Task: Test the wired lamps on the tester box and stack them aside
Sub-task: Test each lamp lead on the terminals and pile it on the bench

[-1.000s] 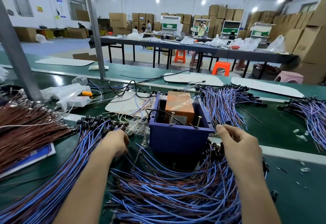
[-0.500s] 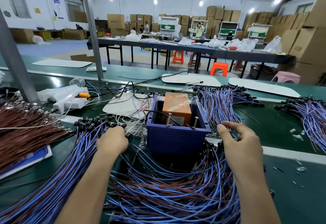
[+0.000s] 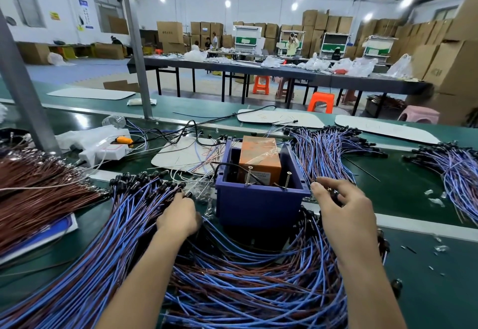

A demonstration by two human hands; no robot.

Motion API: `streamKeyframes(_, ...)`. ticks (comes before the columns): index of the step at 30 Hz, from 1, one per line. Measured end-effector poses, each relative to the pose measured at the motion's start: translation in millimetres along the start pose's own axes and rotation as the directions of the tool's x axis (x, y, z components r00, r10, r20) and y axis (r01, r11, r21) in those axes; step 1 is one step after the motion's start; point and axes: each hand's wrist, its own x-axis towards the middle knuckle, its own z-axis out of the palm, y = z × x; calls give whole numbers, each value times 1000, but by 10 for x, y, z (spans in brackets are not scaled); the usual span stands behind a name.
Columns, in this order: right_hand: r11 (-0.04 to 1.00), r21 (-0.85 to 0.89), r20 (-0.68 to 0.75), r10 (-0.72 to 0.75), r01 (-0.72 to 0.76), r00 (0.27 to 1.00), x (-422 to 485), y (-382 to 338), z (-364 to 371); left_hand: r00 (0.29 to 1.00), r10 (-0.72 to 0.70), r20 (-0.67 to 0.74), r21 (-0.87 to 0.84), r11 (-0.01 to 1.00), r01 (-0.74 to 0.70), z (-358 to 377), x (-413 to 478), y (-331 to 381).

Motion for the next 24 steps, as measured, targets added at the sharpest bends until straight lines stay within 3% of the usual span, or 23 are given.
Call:
streamKeyframes(7,999,37,24,0,-1,1000,-22,-16,26,991,26,-135,-345,936,-72,-348,-71,42)
streamKeyframes(12,978,209,103,-22,0,994,-51,-64,29,976,185,-111,-698,685,-209,-656,-327,106)
streamKeyframes(14,945,324,189,-16,-47,982,-70,-93,50,967,231,-110,-741,630,-235,-718,-387,131)
streamKeyframes(16,912,394,286,-7,-110,958,-114,-133,107,970,196,-146,-696,676,-242,-690,-372,138)
streamKeyframes(18,920,375,336,-22,-112,942,-147,-155,165,973,168,-158,-540,810,-228,-617,-306,114)
streamKeyframes(21,928,360,353,-38,-98,935,-168,-167,201,992,122,-33,-307,943,-126,-399,-147,35)
streamKeyframes(24,931,354,341,-38,-91,939,-155,-162,169,998,39,47,-125,992,-32,-144,-32,-42)
